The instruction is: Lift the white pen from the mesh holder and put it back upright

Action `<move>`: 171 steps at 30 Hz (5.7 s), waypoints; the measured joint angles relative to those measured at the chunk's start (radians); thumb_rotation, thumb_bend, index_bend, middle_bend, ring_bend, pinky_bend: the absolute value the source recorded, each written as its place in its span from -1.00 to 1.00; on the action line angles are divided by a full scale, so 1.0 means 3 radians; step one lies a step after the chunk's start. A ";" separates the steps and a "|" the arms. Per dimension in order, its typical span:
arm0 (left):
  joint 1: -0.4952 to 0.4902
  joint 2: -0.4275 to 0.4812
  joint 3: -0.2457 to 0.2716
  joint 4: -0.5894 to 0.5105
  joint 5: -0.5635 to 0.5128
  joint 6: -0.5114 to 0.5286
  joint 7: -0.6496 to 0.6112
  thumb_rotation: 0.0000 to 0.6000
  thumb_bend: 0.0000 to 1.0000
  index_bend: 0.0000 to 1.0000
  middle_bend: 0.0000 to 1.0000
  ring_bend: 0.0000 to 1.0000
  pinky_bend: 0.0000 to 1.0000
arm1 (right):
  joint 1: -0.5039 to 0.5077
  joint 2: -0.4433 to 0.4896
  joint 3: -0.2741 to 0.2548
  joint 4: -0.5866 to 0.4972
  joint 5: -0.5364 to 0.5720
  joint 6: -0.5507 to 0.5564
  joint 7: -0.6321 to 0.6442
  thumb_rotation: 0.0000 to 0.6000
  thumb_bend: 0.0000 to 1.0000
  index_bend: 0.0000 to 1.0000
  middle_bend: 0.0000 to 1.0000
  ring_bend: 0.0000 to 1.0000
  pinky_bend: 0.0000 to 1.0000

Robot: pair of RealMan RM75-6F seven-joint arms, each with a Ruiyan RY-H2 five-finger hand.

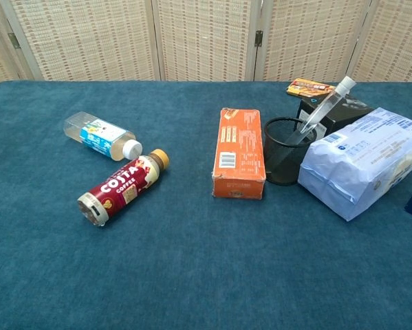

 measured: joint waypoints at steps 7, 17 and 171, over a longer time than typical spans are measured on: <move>0.0024 -0.0003 0.0017 0.0034 -0.0007 0.0003 -0.0065 1.00 -0.50 -0.64 -0.59 -0.60 -0.77 | 0.0301 0.0060 0.0136 -0.0114 0.0199 -0.0458 -0.0038 1.00 -0.30 -0.37 -0.26 -0.51 -0.38; 0.0059 0.0009 0.0042 0.0040 -0.0014 0.0013 -0.0080 1.00 -0.50 -0.64 -0.60 -0.60 -0.77 | 0.0830 0.0068 0.0360 -0.0157 0.0468 -0.1302 0.0559 1.00 -0.55 -1.00 -0.80 -0.86 -0.51; 0.0045 0.0104 0.0064 -0.0091 -0.0068 -0.0105 -0.0086 1.00 -0.50 -0.64 -0.62 -0.60 -0.77 | 0.2098 -0.1241 0.0063 0.1128 -0.0280 -0.1076 0.0927 1.00 -0.31 0.40 -0.02 -0.55 -0.61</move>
